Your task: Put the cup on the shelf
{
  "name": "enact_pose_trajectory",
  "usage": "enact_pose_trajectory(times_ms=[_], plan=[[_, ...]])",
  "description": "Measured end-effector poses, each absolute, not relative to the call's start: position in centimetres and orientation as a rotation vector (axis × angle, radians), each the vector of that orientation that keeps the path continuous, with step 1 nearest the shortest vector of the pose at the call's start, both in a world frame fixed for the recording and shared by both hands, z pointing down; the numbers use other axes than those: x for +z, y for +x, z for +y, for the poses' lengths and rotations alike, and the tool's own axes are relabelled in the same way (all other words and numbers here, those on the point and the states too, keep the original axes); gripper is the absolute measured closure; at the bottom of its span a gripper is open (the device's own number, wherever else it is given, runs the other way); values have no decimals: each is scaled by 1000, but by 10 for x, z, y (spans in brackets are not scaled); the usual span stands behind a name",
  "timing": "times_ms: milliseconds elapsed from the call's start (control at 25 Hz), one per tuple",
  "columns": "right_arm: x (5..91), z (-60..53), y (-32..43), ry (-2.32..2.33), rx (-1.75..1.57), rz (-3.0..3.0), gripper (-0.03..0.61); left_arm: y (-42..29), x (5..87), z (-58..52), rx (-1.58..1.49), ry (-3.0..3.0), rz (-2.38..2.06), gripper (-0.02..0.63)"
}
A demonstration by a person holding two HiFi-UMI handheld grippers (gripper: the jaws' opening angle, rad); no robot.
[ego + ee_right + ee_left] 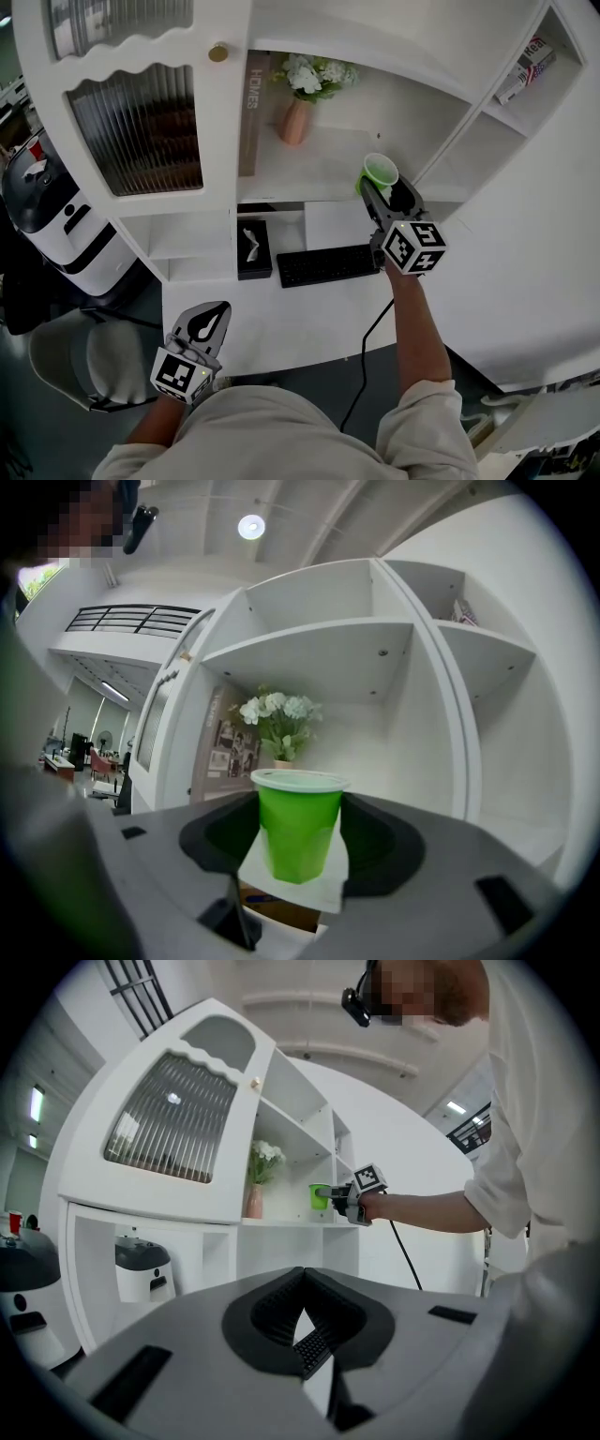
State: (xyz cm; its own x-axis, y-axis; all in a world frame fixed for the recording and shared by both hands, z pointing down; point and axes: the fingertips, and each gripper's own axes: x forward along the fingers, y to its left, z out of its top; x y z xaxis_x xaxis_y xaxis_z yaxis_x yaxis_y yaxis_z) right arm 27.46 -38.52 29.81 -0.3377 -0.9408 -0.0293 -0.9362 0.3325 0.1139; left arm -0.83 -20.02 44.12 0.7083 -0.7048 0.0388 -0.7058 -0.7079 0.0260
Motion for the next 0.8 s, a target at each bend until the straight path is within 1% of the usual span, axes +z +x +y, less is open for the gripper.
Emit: enact_pose_trajectory(times_ms=[360, 800], plan=[[307, -439, 258, 1730, -129, -2500, 302, -20, 450, -201, 41, 2823, -1232, 614], [328, -465, 236, 1656, -44, -2474, 302, -34, 455, -202, 28, 2771, -1285, 614]])
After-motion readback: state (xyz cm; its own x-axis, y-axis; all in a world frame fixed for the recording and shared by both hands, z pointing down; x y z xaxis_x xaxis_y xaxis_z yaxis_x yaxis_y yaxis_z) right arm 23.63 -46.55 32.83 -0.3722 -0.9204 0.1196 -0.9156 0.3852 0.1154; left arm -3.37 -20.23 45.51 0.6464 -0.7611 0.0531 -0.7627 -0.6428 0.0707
